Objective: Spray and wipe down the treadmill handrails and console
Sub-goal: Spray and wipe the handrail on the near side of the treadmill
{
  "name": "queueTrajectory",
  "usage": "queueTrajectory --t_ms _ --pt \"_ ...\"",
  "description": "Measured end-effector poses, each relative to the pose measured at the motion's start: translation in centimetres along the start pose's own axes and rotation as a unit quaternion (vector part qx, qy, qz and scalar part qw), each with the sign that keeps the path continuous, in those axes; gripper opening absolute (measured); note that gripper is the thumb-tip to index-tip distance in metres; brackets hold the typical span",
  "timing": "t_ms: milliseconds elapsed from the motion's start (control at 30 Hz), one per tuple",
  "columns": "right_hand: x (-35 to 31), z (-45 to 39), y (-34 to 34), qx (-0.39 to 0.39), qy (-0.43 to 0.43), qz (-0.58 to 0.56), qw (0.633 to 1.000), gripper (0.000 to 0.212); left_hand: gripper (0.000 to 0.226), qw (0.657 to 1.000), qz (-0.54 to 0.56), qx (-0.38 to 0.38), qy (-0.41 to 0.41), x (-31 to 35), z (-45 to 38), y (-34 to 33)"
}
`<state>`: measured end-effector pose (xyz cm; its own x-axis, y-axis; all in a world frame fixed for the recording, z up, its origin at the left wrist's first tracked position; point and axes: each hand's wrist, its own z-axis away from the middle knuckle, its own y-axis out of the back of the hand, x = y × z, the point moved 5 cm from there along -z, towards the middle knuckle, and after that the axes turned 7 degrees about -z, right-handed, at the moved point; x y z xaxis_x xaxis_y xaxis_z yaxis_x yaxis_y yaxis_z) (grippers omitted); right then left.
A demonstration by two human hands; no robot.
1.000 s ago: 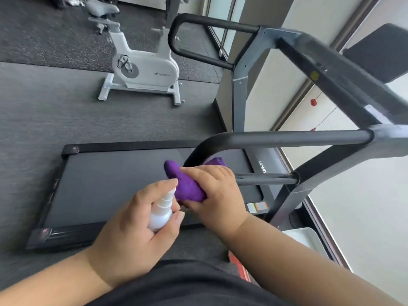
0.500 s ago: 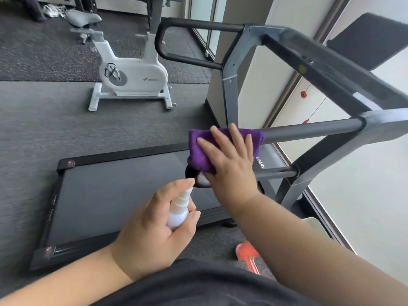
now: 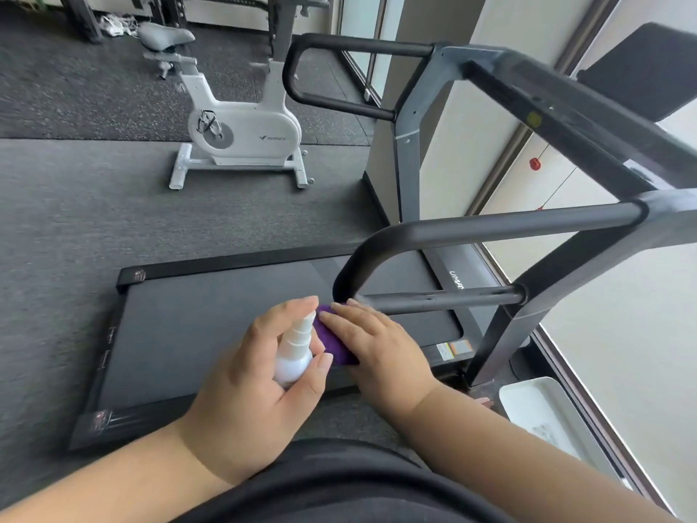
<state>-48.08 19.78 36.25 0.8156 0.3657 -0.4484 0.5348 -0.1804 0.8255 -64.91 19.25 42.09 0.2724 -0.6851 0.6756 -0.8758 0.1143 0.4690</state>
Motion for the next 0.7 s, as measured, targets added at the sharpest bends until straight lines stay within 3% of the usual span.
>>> queueTrajectory --t_ms 100,167,233,300,367,467,600,700 --pt "-2.9 -2.0 5.4 0.174 0.069 -0.03 0.982 0.067 0.051 1.0 -0.002 0.007 -0.002 0.2 0.3 0.3" --pt "-4.1 -3.4 8.2 0.228 0.102 -0.018 0.968 0.067 0.057 1.0 -0.006 0.006 -0.005 0.6 0.4 0.4" --pt "-4.2 -5.1 9.7 0.234 0.095 0.035 0.967 0.071 0.061 1.0 -0.004 0.002 -0.005 0.8 0.5 0.4" --pt "-3.3 -7.2 9.4 0.165 0.046 0.145 0.974 0.07 0.062 1.0 -0.004 -0.001 -0.011 1.1 0.7 0.3" --pt "-1.9 -8.5 7.4 0.036 -0.016 0.256 0.966 0.063 0.062 1.0 -0.005 -0.001 -0.018 1.3 0.8 0.1" --pt "-1.4 -7.8 3.6 -0.073 0.012 0.343 0.936 0.05 0.062 1.0 -0.023 0.013 -0.011 1.0 1.2 0.2" --pt "-1.7 -5.5 -0.1 -0.113 0.071 0.362 0.922 0.04 0.058 0.999 -0.04 0.022 0.015 0.8 1.3 0.4" --pt "-1.4 -3.6 -2.4 -0.157 0.059 0.294 0.941 0.045 0.063 0.999 -0.03 0.032 0.031 0.7 0.9 0.4"
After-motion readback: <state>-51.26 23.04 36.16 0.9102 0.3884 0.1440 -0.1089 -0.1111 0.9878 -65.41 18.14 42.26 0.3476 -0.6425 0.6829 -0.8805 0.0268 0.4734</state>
